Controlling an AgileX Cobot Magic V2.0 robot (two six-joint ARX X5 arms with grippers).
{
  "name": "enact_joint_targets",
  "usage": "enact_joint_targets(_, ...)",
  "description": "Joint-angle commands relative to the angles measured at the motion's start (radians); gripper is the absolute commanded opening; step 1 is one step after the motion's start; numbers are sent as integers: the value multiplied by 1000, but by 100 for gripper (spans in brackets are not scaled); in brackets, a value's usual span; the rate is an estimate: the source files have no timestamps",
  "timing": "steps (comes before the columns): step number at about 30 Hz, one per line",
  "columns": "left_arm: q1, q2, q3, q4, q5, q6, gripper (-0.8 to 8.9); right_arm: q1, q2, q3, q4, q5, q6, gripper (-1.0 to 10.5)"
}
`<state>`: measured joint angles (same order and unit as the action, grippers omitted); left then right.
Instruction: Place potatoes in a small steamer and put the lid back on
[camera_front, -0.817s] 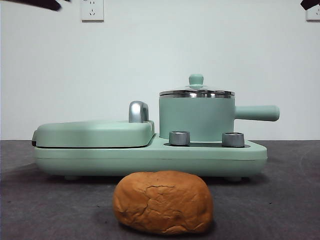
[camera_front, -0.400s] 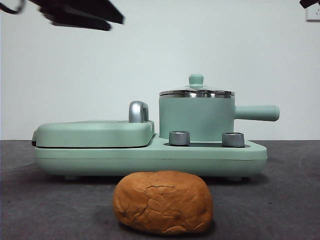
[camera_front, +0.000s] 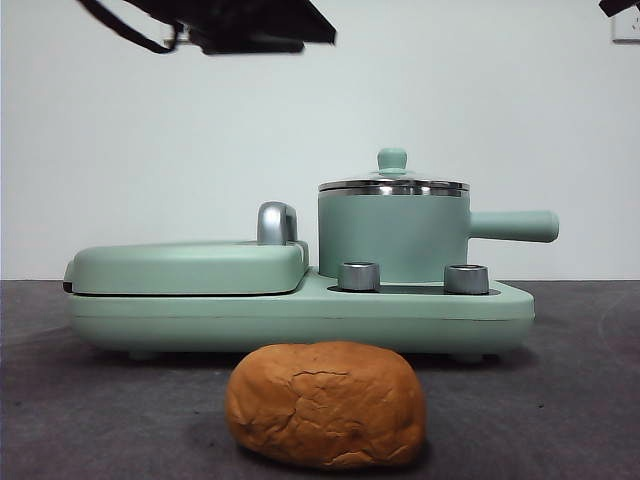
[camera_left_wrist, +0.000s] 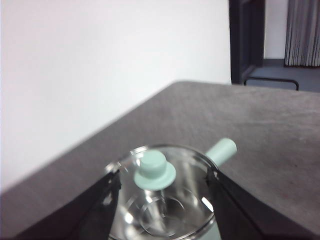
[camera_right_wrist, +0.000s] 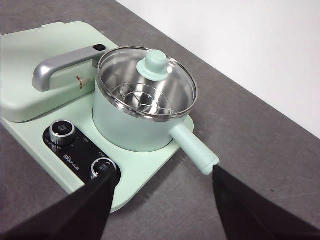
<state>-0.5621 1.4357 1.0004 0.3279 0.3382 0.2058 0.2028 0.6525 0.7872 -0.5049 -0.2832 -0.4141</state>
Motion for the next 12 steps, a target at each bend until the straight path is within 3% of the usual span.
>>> enact_joint_targets(1,-23,84,111,-97,-4,-43,279,5,6,17,11,3,11,306)
enact_joint_targets(5,-42,200,257,-206,-5,-42,280,5,6,17,10,3,11,306)
enact_joint_targets(12,-53,362,406,-226,-9,-40,280,5,6,18,10,3,11,305)
